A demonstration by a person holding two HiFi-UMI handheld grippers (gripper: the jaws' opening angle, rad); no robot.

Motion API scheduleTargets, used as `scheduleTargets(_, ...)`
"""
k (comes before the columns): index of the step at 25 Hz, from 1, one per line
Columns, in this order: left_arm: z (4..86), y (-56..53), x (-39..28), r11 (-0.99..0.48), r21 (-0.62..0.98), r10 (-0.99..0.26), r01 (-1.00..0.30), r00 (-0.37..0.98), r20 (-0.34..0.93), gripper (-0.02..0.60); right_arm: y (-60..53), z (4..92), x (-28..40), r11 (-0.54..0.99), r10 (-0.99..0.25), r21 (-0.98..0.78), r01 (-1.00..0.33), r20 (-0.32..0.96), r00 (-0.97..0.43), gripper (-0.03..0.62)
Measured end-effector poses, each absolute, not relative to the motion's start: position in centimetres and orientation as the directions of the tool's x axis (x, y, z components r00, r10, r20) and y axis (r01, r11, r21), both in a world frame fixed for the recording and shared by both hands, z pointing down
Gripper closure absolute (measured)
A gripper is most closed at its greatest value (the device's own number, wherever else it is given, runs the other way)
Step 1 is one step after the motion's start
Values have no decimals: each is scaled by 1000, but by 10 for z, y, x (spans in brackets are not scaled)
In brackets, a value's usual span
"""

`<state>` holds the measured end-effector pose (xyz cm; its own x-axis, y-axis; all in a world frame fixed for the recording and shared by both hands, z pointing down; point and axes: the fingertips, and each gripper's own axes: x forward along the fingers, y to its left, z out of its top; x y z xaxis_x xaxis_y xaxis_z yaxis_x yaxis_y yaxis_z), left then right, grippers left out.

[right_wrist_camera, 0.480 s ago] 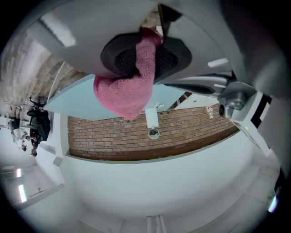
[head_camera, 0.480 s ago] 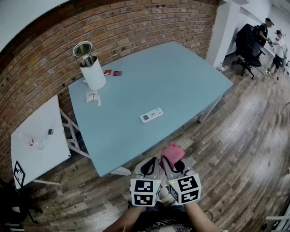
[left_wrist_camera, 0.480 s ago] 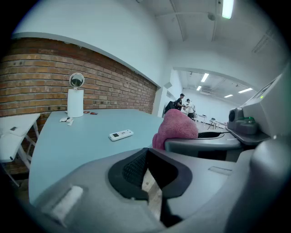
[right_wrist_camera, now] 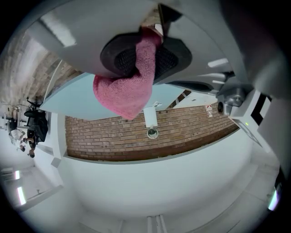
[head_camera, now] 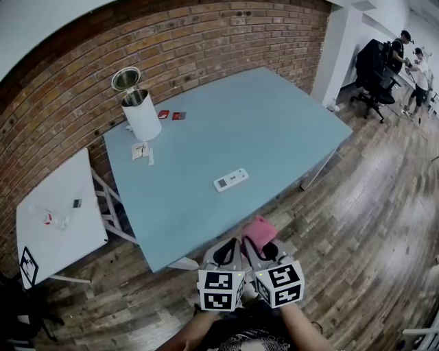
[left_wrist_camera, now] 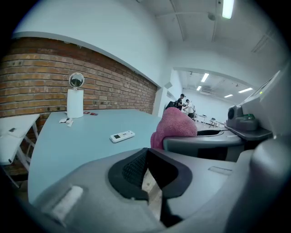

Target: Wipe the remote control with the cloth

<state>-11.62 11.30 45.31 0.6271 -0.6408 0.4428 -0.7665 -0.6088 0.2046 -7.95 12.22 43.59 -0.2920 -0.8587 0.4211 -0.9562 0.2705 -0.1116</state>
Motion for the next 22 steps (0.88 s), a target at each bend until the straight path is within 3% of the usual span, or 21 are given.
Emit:
scheduleTargets(13,464,84,-103,-638,166,-617,-752,628,475,583,84,440,-67,306,-849,-123,-944,413,-329,531)
scheduleTargets(22,476,28,-82,-613,70,-652,-787,554,517,582,33,448,-35,363,-824,-149,-920,409,-391,531)
